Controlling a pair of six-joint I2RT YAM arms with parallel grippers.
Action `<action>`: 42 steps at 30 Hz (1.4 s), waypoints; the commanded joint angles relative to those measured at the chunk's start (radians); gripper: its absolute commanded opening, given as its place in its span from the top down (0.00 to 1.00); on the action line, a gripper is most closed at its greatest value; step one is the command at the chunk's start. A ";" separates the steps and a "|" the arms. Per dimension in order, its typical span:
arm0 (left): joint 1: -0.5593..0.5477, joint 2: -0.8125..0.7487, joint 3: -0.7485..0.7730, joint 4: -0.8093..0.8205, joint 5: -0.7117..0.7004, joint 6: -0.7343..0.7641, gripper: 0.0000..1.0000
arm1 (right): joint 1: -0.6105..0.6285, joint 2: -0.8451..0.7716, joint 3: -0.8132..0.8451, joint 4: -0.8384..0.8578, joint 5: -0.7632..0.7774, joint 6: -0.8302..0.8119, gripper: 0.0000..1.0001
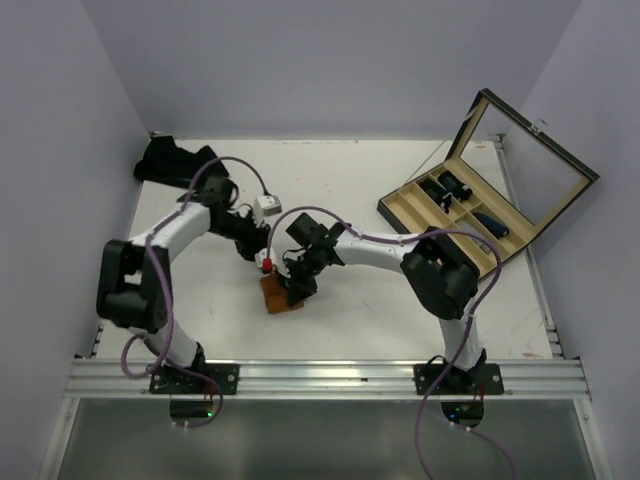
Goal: Roll the underwear
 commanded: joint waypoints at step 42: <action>-0.377 -0.281 -0.479 0.252 -0.427 0.185 0.94 | -0.250 0.497 0.398 -0.271 -0.162 0.608 0.62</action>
